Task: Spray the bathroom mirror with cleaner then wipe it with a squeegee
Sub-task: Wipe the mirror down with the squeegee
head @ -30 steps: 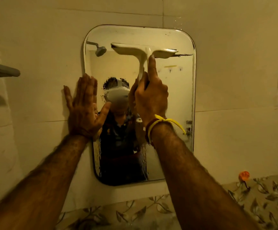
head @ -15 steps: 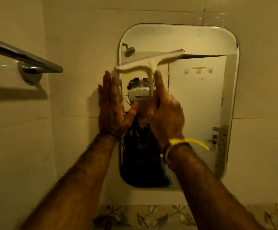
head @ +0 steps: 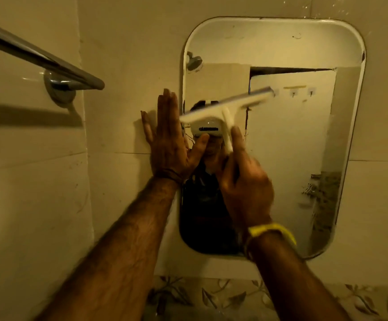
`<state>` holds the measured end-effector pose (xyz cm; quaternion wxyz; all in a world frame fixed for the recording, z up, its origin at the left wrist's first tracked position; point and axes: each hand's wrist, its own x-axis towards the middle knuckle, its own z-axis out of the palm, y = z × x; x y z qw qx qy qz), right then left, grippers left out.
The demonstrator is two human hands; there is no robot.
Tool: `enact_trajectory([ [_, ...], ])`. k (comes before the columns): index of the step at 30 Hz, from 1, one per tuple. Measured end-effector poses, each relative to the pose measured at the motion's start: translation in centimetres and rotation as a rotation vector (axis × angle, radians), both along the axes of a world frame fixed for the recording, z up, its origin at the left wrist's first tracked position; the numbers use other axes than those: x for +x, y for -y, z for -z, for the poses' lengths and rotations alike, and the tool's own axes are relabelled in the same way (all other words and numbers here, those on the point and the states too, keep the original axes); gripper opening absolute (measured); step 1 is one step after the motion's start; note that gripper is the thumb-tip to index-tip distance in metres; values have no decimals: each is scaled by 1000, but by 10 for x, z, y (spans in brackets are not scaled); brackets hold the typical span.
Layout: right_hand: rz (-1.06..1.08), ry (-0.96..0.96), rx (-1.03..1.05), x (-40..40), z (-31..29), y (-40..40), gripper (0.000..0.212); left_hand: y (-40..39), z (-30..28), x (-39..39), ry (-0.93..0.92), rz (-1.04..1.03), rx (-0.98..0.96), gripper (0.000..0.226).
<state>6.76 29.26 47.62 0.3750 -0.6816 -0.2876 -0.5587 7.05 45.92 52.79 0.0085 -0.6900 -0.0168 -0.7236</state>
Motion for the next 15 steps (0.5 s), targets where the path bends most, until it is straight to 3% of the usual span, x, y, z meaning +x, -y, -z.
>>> enact_trajectory([
  [3,58,-44,-3,3,41,22,56,-1,2,5,-2,-44,4,80],
  [10,43,-35,137,12,-55,25,57,-5,3,13,-19,-165,-9,64],
  [15,6,-97,86,-5,24,37,58,-8,5,10,-23,-159,-4,67],
])
